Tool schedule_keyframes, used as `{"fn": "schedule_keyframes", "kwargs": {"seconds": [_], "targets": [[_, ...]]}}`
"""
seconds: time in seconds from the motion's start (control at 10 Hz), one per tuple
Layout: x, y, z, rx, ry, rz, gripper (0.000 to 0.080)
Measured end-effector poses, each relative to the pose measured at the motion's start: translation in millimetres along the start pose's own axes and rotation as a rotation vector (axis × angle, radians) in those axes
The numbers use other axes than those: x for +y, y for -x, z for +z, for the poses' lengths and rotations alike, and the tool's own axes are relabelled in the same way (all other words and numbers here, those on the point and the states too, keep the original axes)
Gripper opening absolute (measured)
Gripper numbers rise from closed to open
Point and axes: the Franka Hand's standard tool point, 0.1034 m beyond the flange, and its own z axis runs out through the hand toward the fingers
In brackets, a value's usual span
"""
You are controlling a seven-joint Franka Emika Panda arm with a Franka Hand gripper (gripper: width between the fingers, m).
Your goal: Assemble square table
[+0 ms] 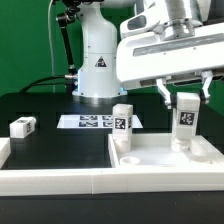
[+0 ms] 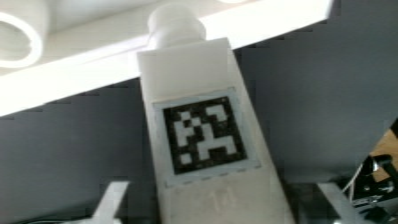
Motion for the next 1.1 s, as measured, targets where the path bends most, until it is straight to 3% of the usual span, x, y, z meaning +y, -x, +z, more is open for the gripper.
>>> {"fn": "schedule_keyframes", "kwargs": {"seconds": [0.3,0.7,1.1], "targets": [[-1.3,5.5,3.3,0.001,0.001,-0.005,0.0314],[-31.2,22.0,2.5,-0.010,-0.029,-0.020,0.0314],[-29.8,30.4,6.9,-0.022,-0.026,-0.025,0.0314]]}}
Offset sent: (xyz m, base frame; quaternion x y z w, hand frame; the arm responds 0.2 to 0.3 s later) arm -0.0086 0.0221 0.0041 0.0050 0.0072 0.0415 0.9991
